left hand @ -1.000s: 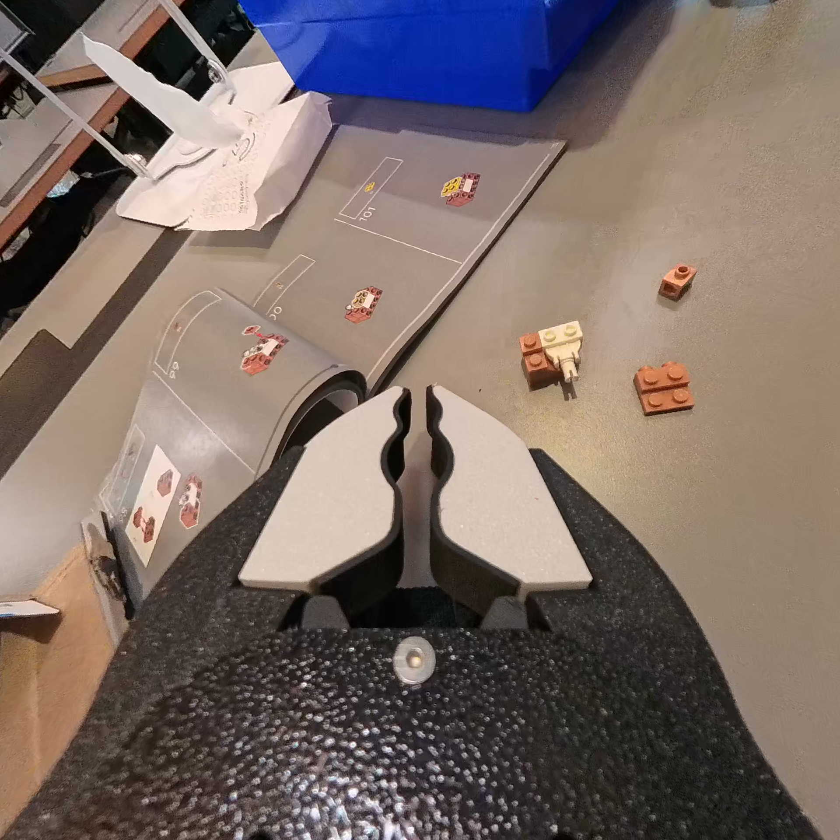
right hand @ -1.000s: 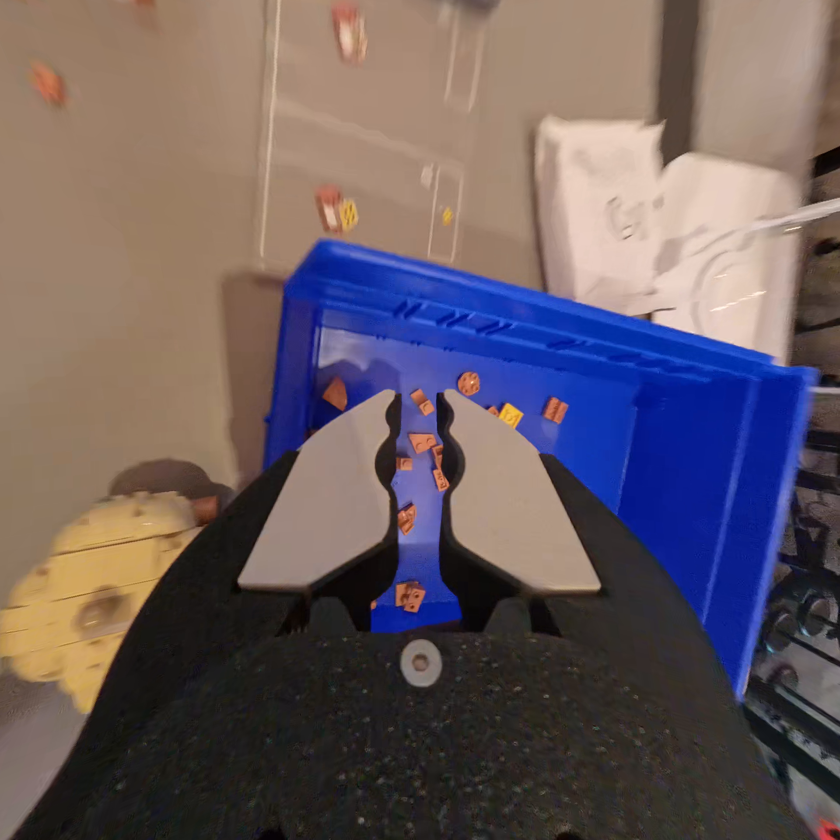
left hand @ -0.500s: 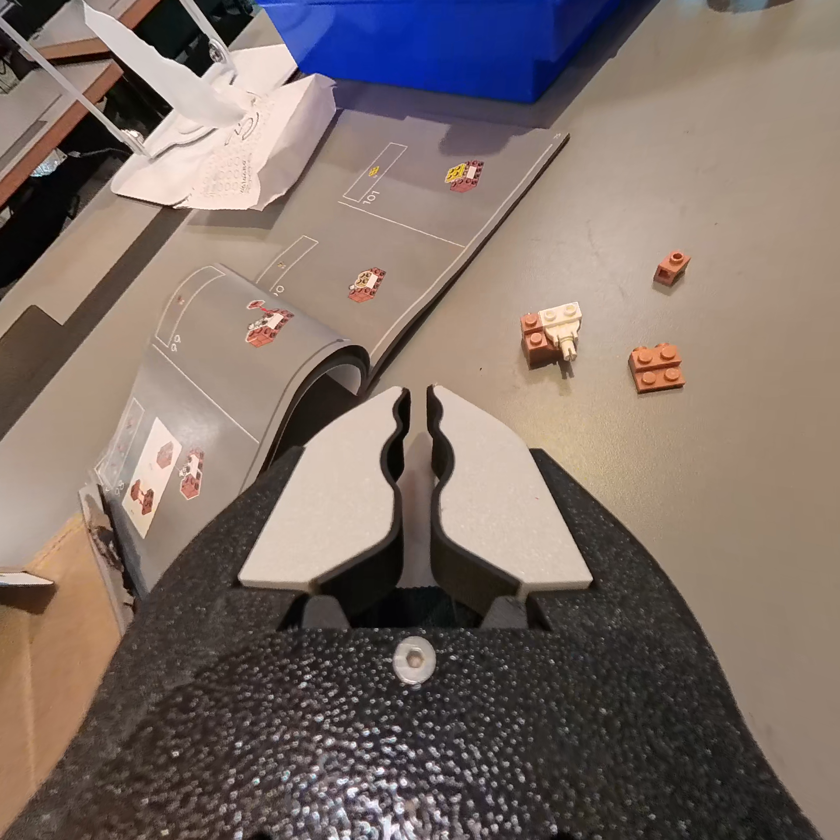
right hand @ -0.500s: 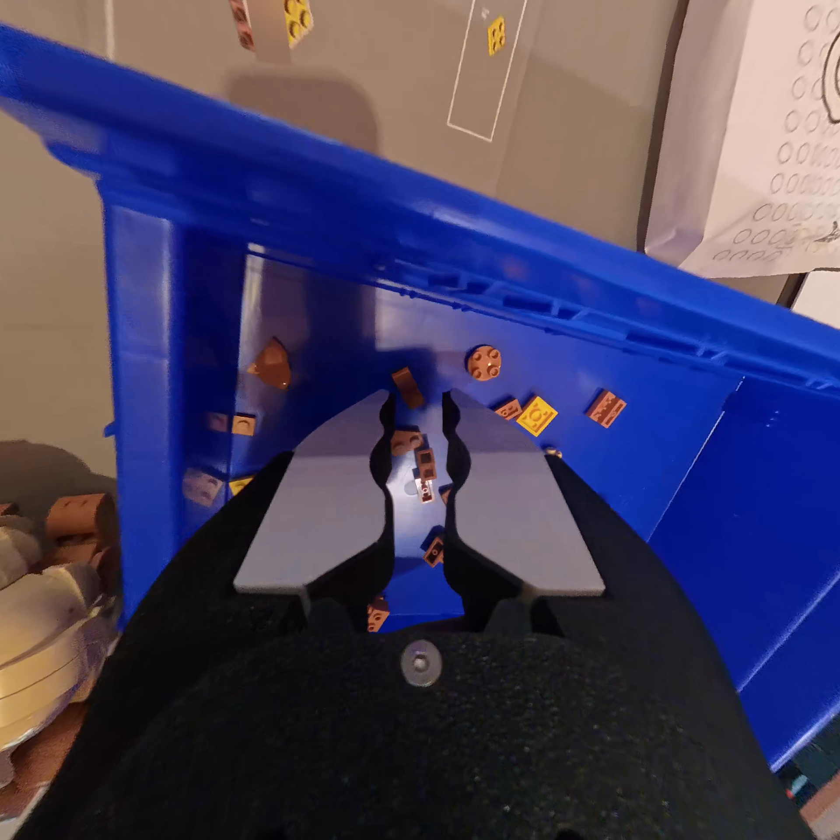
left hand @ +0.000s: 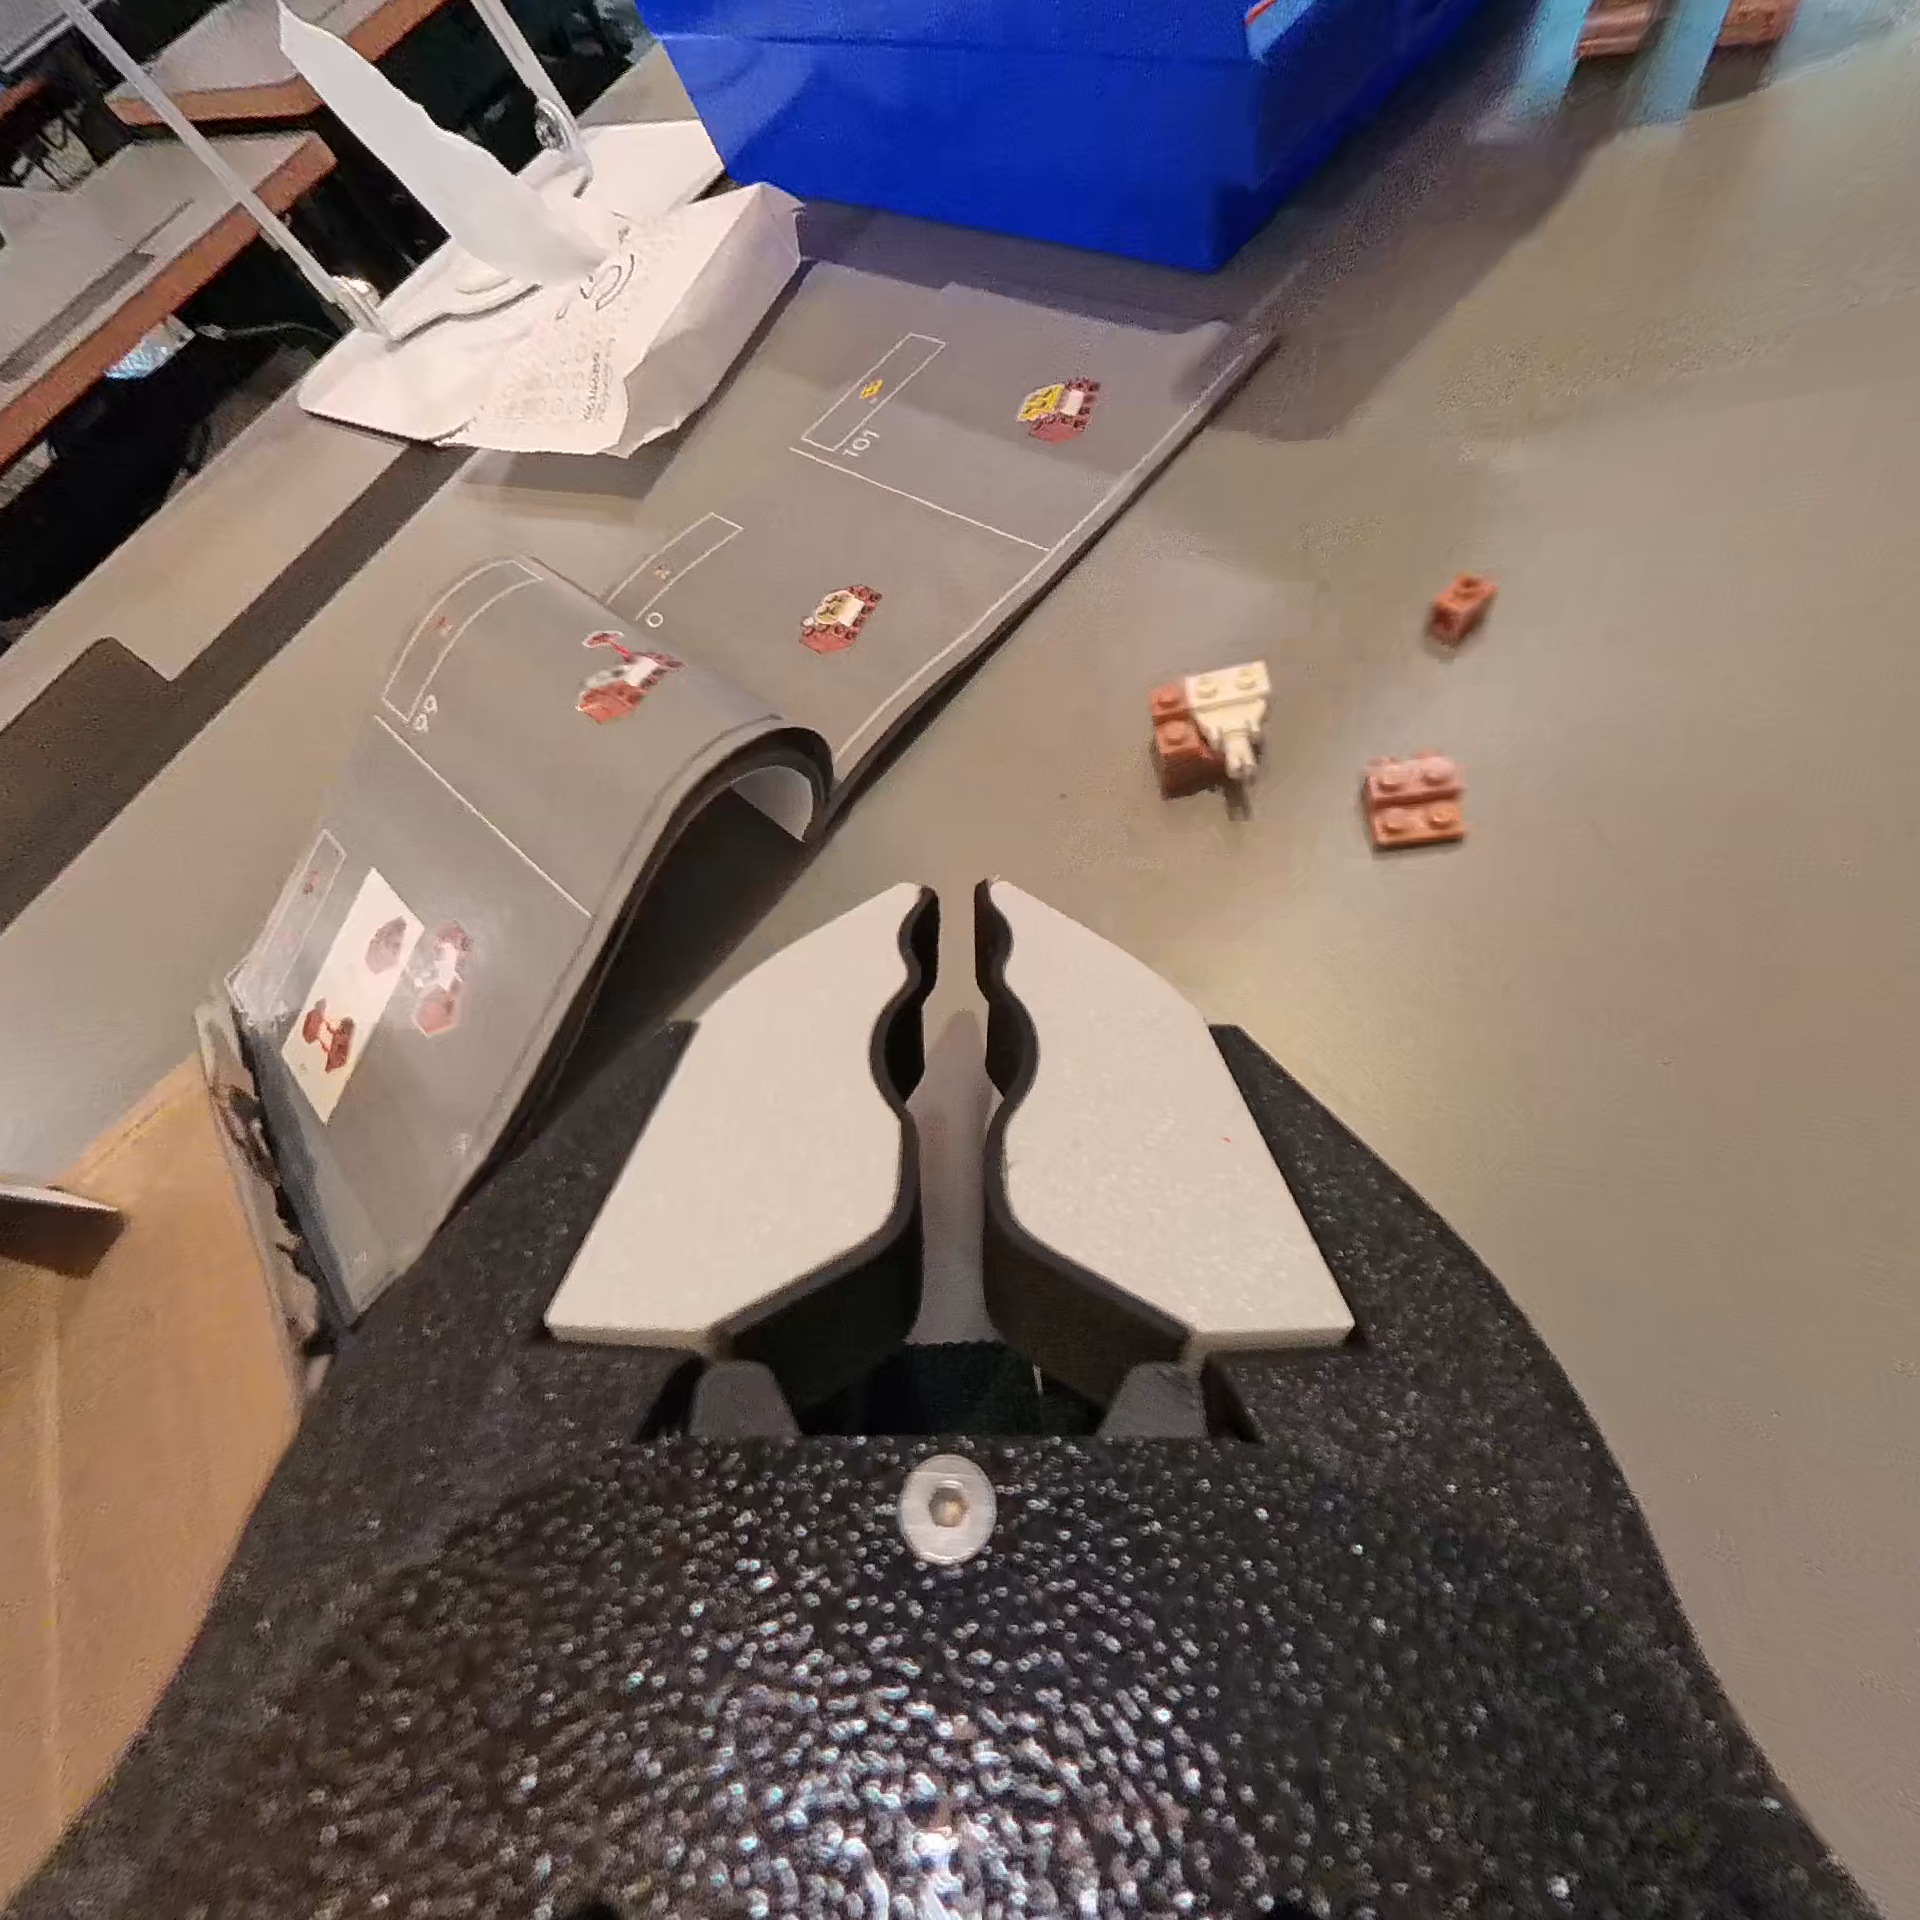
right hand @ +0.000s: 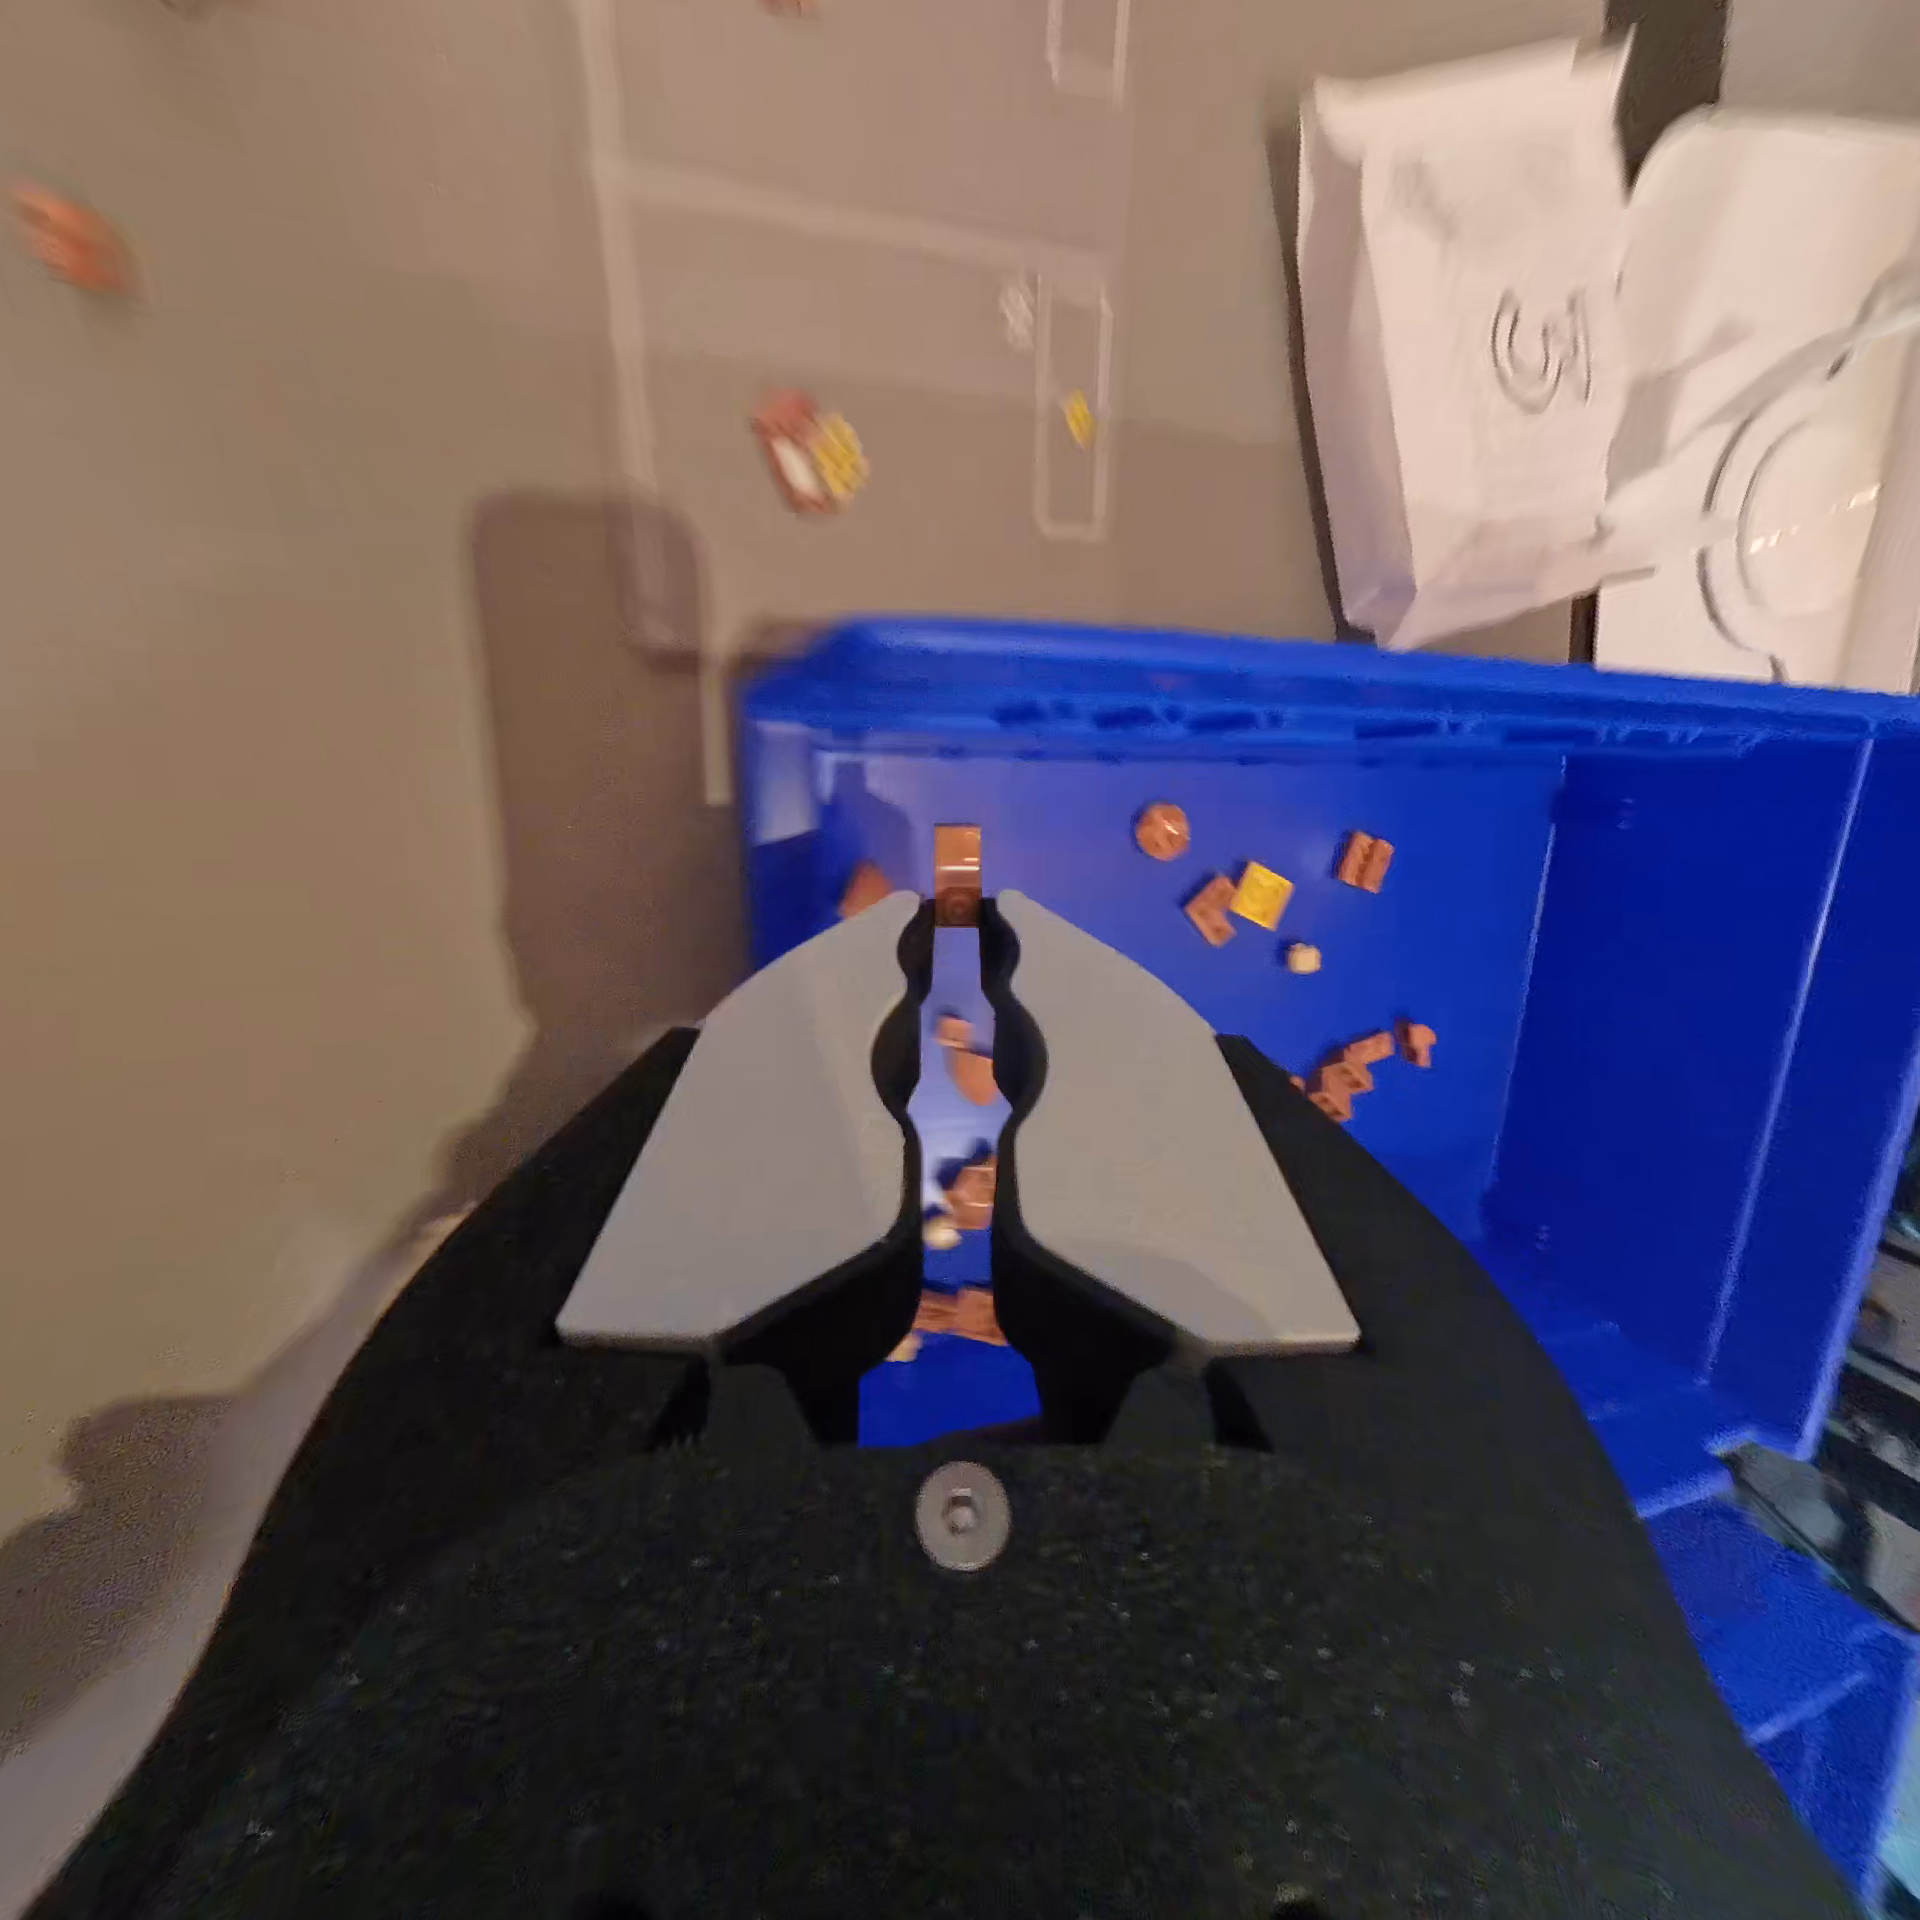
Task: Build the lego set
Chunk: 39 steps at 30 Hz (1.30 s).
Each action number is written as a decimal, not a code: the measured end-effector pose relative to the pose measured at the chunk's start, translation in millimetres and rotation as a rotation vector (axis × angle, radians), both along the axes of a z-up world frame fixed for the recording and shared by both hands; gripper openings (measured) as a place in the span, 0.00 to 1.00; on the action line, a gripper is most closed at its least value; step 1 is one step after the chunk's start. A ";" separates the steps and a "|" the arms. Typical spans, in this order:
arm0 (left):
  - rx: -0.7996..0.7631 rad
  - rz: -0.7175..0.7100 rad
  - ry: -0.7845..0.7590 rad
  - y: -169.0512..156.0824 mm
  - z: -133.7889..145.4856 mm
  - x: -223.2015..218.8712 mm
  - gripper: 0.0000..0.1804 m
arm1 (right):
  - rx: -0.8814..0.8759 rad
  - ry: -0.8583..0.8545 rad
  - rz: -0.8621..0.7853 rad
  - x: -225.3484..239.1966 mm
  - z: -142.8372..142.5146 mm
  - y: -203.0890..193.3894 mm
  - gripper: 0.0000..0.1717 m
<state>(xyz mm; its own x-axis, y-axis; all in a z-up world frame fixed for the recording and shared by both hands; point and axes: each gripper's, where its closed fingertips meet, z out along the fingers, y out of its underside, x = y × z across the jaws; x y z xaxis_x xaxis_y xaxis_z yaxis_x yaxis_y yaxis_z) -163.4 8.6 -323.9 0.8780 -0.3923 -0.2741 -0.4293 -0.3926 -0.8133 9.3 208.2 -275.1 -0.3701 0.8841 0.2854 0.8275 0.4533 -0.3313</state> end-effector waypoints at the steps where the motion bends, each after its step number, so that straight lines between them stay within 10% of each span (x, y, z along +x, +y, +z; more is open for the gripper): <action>1: -0.006 -0.009 -0.013 -4.4 -0.6 4.3 0.03 | -0.030 0.035 0.010 2.1 10.0 -21.4 0.04; 12: -0.210 -0.237 -0.125 -44.9 -16.7 77.0 0.07 | -0.386 0.045 0.022 -44.2 -51.4 -220.9 0.04; 39: -0.209 -0.173 -0.127 -47.3 -17.7 72.7 0.07 | -0.315 0.034 -0.052 -72.8 -80.9 -232.9 0.04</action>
